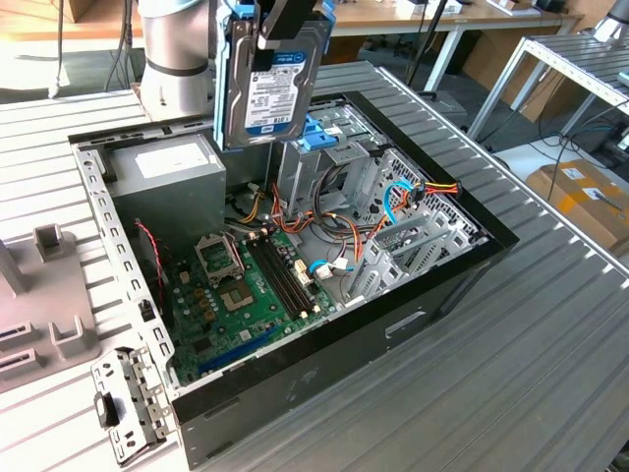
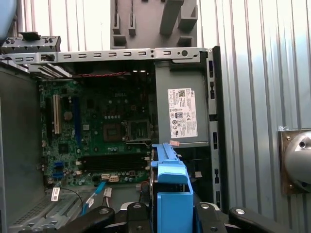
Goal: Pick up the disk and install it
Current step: 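Pick up the disk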
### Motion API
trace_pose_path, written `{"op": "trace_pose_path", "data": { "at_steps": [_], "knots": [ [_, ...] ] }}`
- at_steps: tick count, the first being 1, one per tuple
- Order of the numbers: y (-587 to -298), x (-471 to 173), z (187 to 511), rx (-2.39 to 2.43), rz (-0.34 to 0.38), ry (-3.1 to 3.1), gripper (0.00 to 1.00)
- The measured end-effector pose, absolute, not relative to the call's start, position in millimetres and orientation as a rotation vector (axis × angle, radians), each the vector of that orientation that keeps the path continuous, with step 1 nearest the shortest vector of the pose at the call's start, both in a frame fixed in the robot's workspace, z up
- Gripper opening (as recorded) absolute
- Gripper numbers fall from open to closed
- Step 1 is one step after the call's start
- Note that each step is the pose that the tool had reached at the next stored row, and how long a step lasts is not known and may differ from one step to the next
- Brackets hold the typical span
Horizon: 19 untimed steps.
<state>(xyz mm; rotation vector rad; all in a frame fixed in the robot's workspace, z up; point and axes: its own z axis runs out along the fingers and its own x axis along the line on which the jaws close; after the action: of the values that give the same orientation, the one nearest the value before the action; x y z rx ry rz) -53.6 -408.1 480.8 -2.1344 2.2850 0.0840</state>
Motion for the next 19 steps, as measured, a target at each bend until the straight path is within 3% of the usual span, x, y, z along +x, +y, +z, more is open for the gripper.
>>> {"op": "trace_pose_path", "data": {
  "at_steps": [19],
  "knots": [
    [-422.7, -53.7, 480.7, -2.134, 0.084, 2.285, 0.36]
  ]
}}
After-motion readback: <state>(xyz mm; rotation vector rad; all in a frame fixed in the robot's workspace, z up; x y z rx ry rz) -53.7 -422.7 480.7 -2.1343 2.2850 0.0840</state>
